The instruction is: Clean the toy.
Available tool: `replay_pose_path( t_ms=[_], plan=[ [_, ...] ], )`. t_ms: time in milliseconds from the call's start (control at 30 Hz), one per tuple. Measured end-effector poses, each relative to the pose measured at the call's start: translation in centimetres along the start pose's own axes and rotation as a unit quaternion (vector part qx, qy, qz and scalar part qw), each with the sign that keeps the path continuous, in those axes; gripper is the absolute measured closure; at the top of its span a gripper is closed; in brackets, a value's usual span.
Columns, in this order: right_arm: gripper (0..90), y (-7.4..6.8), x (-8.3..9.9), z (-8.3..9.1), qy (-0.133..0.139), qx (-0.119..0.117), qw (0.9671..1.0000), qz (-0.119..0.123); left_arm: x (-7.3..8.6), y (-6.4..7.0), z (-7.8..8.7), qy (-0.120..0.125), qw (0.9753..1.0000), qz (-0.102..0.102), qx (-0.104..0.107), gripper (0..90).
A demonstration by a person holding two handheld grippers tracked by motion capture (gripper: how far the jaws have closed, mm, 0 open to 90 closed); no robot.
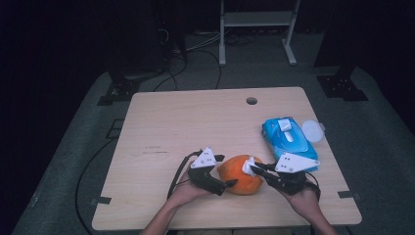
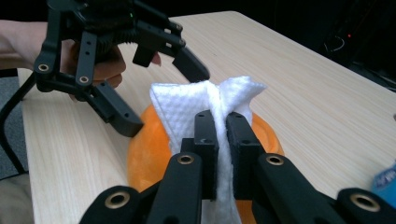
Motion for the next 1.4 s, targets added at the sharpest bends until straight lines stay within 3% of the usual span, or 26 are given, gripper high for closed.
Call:
replay_pose_path(
  t_ms=[67, 167, 300, 367, 467, 533, 633, 733, 900, 1000, 1133, 1200, 1300, 1333, 1400],
  plan=[
    [82.9, 0.5, 0.3, 0.3, -0.002, 0.006, 1.0, -0.006, 0.6, 0.0, -0.7, -0.018, 0.9998, 0.0, 0.007, 5.5],
    [82.9, 0.9, 0.7, 0.6, -0.001, 0.009, 0.9999, -0.014, 0.8, 0.1, -1.2, -0.012, 0.9999, 0.007, 0.006, 5.8],
    [82.9, 1.4, 0.8, 0.6, 0.005, 0.007, 0.9996, -0.028, 0.4, 0.3, -0.8, 0.006, 0.9999, -0.003, -0.012, 25.8],
    [82.9, 1.5, 0.3, 0.6, 0.014, 0.007, 0.9994, -0.032, -0.3, 0.5, -0.1, 0.016, 0.9998, -0.005, -0.011, 33.9],
    [82.9, 1.6, -0.4, 0.6, 0.027, 0.01, 0.999, -0.034, -1.4, 0.6, 1.4, 0.034, 0.9992, -0.011, -0.018, 36.7],
    [82.9, 2.0, -0.3, 0.4, 0.028, 0.003, 0.9986, -0.045, -1.8, 0.7, 2.2, 0.035, 0.999, -0.016, -0.023, 37.1],
    [82.9, 2.3, 0.7, -0.7, 0.006, -0.002, 0.9983, -0.058, -1.1, 0.6, 2.1, 0.0, 0.999, -0.023, -0.037, 37.0],
    [83.1, 2.2, 1.3, -1.6, -0.006, -0.001, 0.9977, -0.067, -0.7, 0.4, 1.7, -0.007, 0.999, -0.008, -0.043, 35.7],
    [83.1, 0.7, -0.2, -1.9, -0.001, 0.0, 0.9993, -0.038, -0.9, 0.6, 1.0, -0.011, 0.9984, -0.011, -0.055, 33.7],
    [83.1, -0.4, -1.1, -2.5, 0.006, -0.012, 0.9997, -0.021, -0.8, 0.6, 0.9, -0.008, 0.9981, -0.005, -0.061, 32.7],
    [83.1, -0.4, -1.0, -2.7, 0.002, -0.017, 0.9996, -0.022, -0.7, 0.6, 1.0, -0.006, 0.9983, -0.011, -0.057, 29.0],
    [83.1, 0.0, -0.5, -2.5, -0.002, -0.015, 0.9996, -0.025, -0.8, 0.7, 1.2, 0.003, 0.9989, -0.015, -0.045, 26.4],
    [83.1, 0.9, 0.8, -1.8, -0.01, -0.006, 0.9992, -0.037, -1.2, 0.9, 2.0, 0.035, 0.9991, -0.021, -0.011, 26.5],
    [83.1, 1.0, 1.1, -1.6, -0.011, -0.005, 0.999, -0.042, -1.2, 0.8, 2.3, 0.043, 0.9989, -0.017, -0.011, 26.4],
    [83.1, 1.4, 1.8, -0.9, -0.009, -0.002, 0.9987, -0.051, -1.1, 0.1, 2.2, 0.04, 0.9986, -0.01, -0.034, 18.8]
  ],
)
Point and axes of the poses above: each handheld gripper's, and its own axes: z roughly backward along the jaws, x roughly out of its underside, y roughly to its right, the point moved 7 cm from there along -z, roughly forward along the jaws, and after that the axes turned 3 degrees about -z, right-handed, at the moved point
